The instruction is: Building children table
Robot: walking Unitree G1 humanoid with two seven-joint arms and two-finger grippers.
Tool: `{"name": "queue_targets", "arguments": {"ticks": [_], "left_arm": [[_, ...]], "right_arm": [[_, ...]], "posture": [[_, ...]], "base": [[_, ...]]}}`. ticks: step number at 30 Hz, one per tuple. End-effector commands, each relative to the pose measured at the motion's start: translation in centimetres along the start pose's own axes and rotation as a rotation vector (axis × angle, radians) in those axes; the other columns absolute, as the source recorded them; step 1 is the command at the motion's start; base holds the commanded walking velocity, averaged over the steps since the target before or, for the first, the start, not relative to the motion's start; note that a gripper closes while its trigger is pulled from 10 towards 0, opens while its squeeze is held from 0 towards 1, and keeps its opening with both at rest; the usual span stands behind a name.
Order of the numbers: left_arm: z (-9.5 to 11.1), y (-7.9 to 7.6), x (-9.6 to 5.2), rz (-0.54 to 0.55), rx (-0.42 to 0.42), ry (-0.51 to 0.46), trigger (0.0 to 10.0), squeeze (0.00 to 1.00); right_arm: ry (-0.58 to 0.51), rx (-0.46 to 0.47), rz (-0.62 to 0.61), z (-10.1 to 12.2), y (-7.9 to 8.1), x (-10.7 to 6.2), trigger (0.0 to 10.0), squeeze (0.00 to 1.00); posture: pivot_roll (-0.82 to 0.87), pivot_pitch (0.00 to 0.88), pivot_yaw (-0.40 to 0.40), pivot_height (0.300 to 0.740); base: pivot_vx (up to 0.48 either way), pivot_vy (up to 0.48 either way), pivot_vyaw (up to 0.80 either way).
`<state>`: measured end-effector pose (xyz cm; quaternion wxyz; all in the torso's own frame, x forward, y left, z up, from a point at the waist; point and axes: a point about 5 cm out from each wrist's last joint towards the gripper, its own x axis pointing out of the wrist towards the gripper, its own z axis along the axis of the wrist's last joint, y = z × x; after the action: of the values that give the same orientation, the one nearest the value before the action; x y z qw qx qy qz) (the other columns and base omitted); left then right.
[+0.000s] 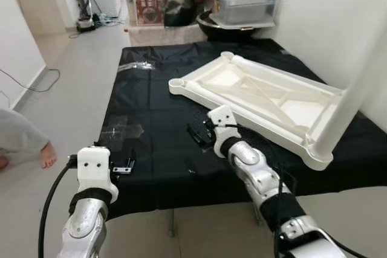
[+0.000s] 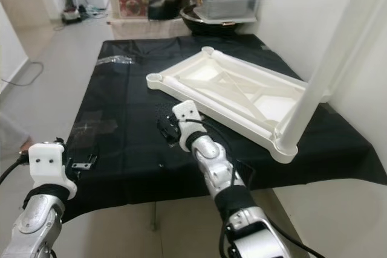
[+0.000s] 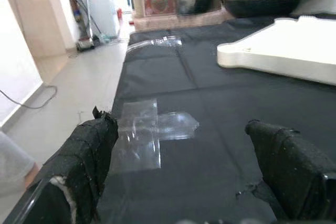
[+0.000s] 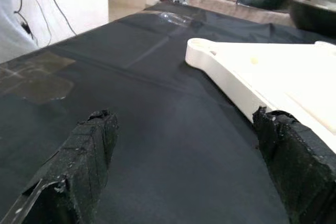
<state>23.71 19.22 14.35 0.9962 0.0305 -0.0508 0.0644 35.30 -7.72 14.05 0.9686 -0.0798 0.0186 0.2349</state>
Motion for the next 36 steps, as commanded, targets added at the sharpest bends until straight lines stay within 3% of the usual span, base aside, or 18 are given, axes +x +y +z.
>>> {"name": "queue_targets", "arguments": {"ticks": [1,13,21,26,36], "left_arm": [[-0.3,-0.3,0.0,-0.017,0.006,0.009,10.0,0.00],[0.1,-2.4,2.1,-0.132,-0.019,-0.006,10.0,0.00],[0.0,-2.5,2.1,-0.164,-0.054,-0.009,10.0,0.00],[0.2,-2.4,1.9,-0.154,-0.056,-0.020,10.0,0.00],[0.3,-2.5,1.8,-0.149,-0.056,-0.026,10.0,0.00]], "right_arm": [[0.015,0.014,-0.007,-0.3,-0.2,-0.4,10.0,0.00],[0.015,-0.032,-0.053,0.8,-0.2,-2.1,10.0,0.00],[0.018,-0.064,-0.065,1.2,-0.2,-1.9,10.0,0.00],[0.008,-0.104,-0.034,1.4,0.8,-1.9,10.0,0.00],[0.022,-0.084,-0.014,1.2,1.0,-1.7,10.0,0.00]], "posture": [[0.07,0.000,-0.057,0.740],[-0.04,0.000,0.048,0.740],[-0.02,0.000,0.034,0.740],[0.00,0.000,0.015,0.740],[0.01,0.000,-0.003,0.740]], "base": [[0.000,0.000,0.00],[0.000,0.000,0.00],[0.000,0.000,0.00],[0.356,0.000,0.00],[0.364,0.000,0.13]]}}
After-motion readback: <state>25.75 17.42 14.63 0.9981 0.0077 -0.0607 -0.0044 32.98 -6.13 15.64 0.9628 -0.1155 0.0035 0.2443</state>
